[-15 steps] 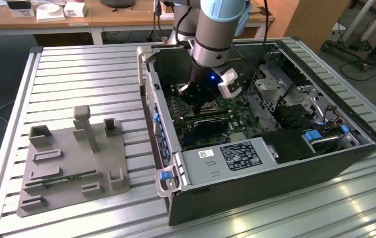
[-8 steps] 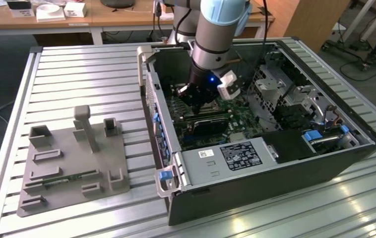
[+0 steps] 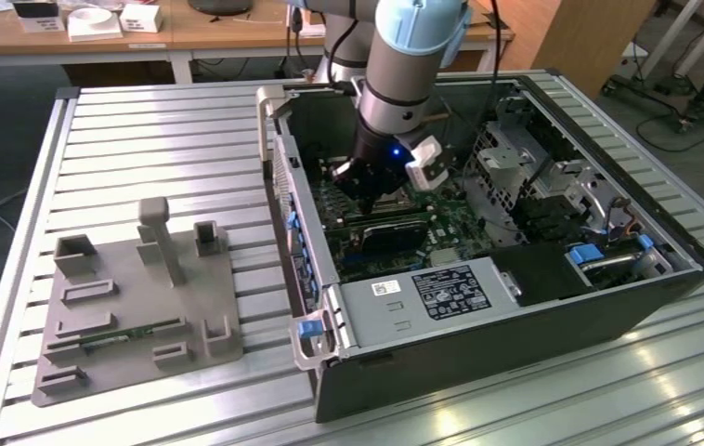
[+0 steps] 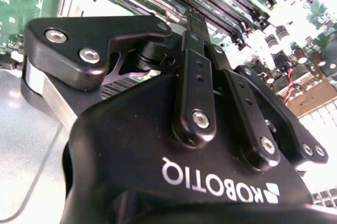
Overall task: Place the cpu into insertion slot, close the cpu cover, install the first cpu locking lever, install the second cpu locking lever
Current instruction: 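Install the second cpu locking lever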
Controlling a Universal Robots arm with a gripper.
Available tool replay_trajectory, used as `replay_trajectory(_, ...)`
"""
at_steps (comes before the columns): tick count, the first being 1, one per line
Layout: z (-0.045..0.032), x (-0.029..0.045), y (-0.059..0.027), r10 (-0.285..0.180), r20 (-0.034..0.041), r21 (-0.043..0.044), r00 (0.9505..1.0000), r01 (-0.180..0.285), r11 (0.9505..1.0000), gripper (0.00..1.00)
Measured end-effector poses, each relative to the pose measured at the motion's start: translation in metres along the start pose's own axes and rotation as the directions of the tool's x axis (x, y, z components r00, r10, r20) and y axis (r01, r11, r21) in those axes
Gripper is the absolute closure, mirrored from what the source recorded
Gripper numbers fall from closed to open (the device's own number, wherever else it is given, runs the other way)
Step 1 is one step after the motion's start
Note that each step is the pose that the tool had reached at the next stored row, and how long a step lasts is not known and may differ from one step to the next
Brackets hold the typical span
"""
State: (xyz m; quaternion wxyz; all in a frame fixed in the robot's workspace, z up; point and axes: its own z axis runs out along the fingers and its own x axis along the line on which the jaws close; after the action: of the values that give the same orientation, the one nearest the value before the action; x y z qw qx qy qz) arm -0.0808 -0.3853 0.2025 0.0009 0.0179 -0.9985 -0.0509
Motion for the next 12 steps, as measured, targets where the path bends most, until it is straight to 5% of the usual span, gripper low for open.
replay_trajectory(12,0.0052,0.0001,0.0007,0.0,0.0011,-0.0285,1.0,0.0,0.9996,0.9)
